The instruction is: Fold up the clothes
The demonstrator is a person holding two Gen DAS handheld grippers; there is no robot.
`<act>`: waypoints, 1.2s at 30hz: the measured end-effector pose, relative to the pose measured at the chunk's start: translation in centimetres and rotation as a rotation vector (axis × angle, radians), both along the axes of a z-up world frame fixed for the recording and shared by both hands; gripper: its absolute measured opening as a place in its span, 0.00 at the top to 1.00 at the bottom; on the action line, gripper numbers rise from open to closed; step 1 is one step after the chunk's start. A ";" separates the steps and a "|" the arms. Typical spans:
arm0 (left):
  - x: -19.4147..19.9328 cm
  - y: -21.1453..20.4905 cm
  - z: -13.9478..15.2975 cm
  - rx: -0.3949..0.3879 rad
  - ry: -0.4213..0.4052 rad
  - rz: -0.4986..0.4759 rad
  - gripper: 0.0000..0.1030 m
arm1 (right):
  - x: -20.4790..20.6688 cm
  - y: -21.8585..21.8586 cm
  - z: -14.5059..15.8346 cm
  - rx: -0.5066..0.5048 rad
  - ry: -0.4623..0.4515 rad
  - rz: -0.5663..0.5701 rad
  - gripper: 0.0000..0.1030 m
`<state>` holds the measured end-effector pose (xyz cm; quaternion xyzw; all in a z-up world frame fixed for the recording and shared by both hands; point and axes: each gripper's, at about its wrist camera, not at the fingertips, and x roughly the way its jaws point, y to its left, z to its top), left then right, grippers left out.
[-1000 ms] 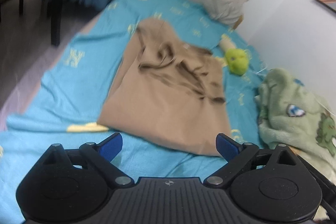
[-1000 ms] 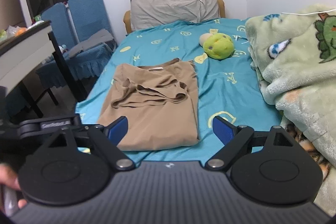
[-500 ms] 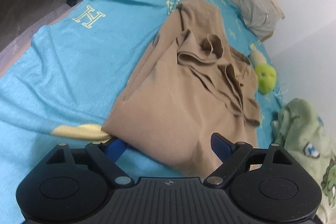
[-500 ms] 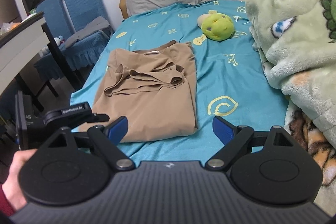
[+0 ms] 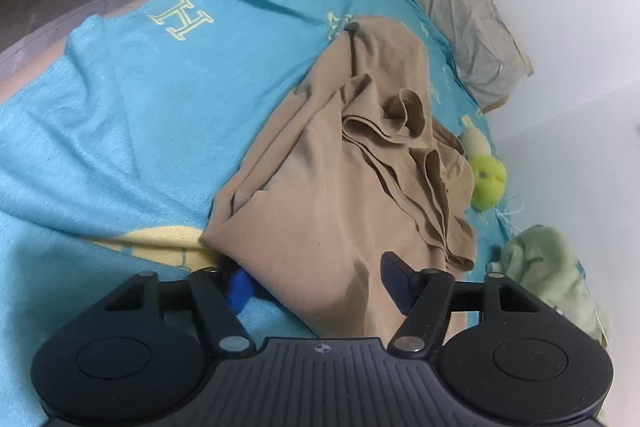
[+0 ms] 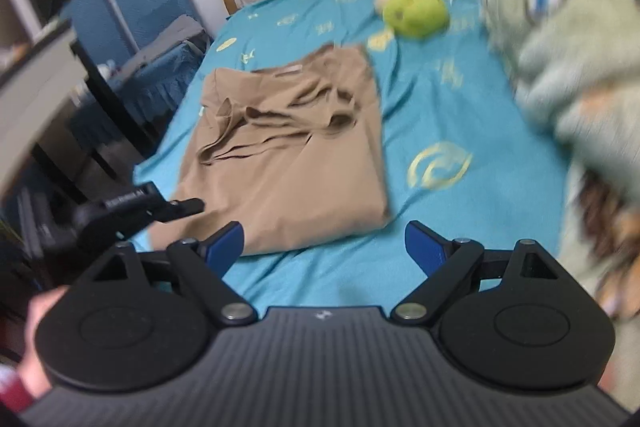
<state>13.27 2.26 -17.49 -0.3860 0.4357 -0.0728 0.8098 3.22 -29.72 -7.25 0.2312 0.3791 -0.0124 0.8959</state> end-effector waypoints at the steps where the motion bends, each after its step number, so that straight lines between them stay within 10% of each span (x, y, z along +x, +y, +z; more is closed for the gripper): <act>1: 0.1 0.0 0.0 -0.002 0.000 0.007 0.45 | 0.4 -0.6 -0.7 0.098 0.027 -0.021 0.14; 5: 0.3 0.7 -0.6 -0.031 0.016 0.051 0.82 | 2.2 -1.6 -3.5 0.448 0.115 -0.102 0.13; 12: -0.2 1.1 1.3 -0.140 -0.126 0.069 0.91 | 5.6 0.0 -7.9 0.746 0.167 -0.204 0.14; 18: -0.9 1.9 2.6 -0.194 -0.187 0.080 0.92 | 5.3 -2.7 -8.8 0.659 0.085 -0.384 0.43; 22: -1.5 1.7 3.5 -0.172 -0.221 0.068 0.93 | 5.3 -3.0 -8.2 0.629 0.028 -0.373 0.88; 29: -4.3 2.6 8.7 -0.162 -0.346 0.050 0.93 | 3.3 -2.2 -1.2 0.564 -0.225 -0.265 0.90; 36: -10.9 2.9 14.8 -0.118 -0.380 0.013 0.93 | -2.4 -2.6 4.2 0.532 -0.252 -0.228 0.90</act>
